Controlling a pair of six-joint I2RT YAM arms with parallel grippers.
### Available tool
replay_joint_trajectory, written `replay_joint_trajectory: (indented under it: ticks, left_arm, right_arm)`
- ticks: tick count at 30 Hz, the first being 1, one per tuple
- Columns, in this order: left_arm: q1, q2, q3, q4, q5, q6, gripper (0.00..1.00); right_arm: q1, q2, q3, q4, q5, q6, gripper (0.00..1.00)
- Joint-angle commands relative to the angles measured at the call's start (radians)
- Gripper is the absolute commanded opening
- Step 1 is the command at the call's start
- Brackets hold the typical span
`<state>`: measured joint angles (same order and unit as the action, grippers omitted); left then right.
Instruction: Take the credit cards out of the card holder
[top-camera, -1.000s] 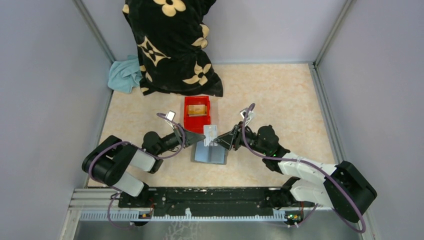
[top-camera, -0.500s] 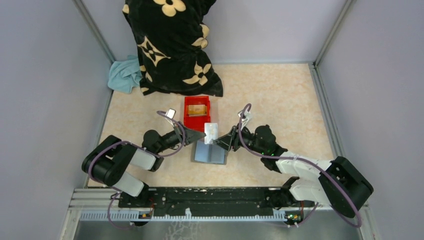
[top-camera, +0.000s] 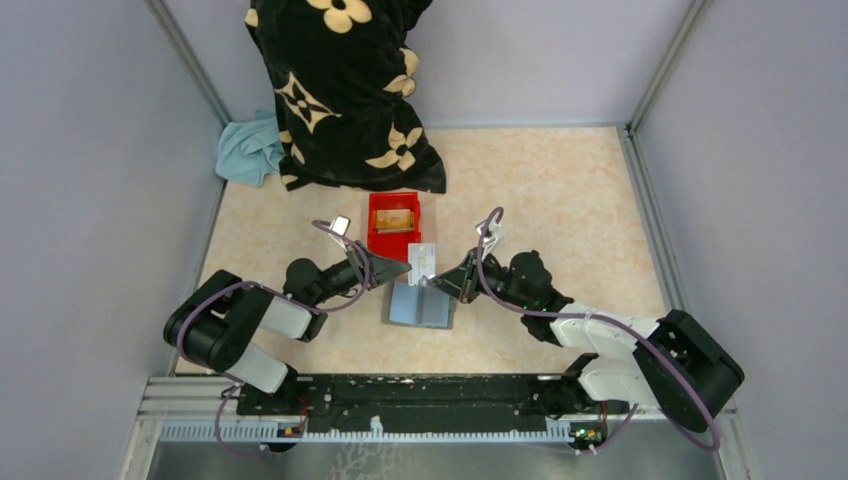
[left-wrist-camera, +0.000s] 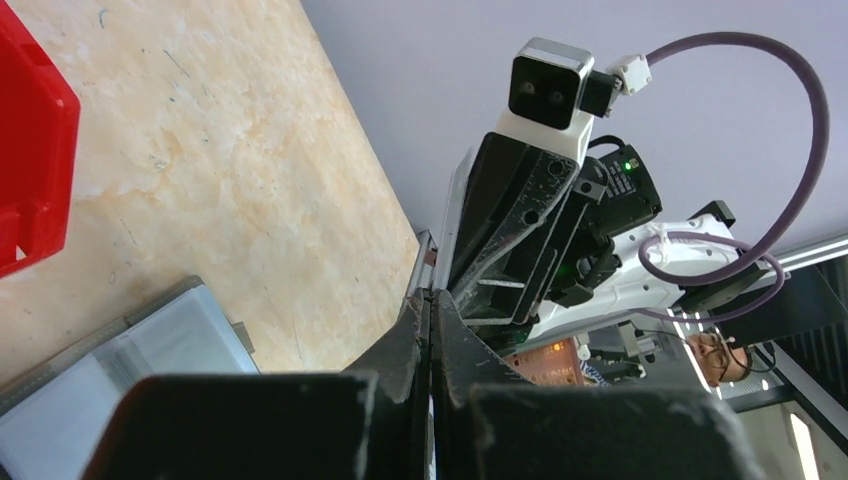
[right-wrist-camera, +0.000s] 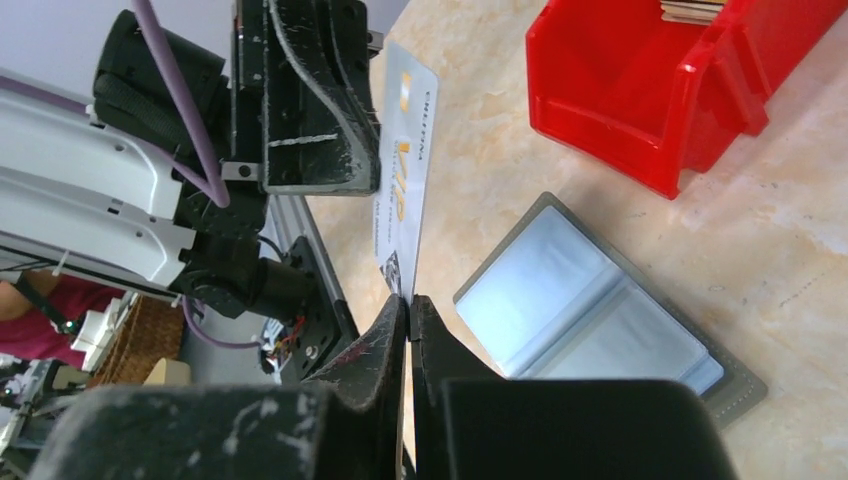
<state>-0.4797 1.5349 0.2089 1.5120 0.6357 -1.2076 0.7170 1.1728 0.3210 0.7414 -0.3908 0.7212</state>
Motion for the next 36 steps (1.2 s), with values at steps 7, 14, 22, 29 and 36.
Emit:
replay_joint_trajectory:
  ticks: [7,14,22,29,36]
  left_arm:
    - [0.006,0.002,0.007,0.278,0.051,-0.002,0.11]
    - [0.041,-0.014,0.050,0.278,0.188,0.074,0.34]
    - [0.069,-0.014,0.126,0.278,0.320,0.086,0.30]
    - [0.077,-0.020,0.115,0.278,0.337,0.078,0.00]
    - [0.077,-0.037,0.106,0.279,0.380,0.063,0.39]
  right_arm:
    - [-0.005,-0.013,0.024,0.076,-0.069,-0.013,0.00]
    - [-0.005,0.002,0.076,-0.020,-0.283,-0.055,0.00]
    - [0.018,0.005,0.140,-0.203,-0.431,-0.156,0.00]
    - [0.019,-0.030,0.161,-0.320,-0.407,-0.225,0.00]
    - [0.018,-0.005,0.164,-0.279,-0.416,-0.211,0.00]
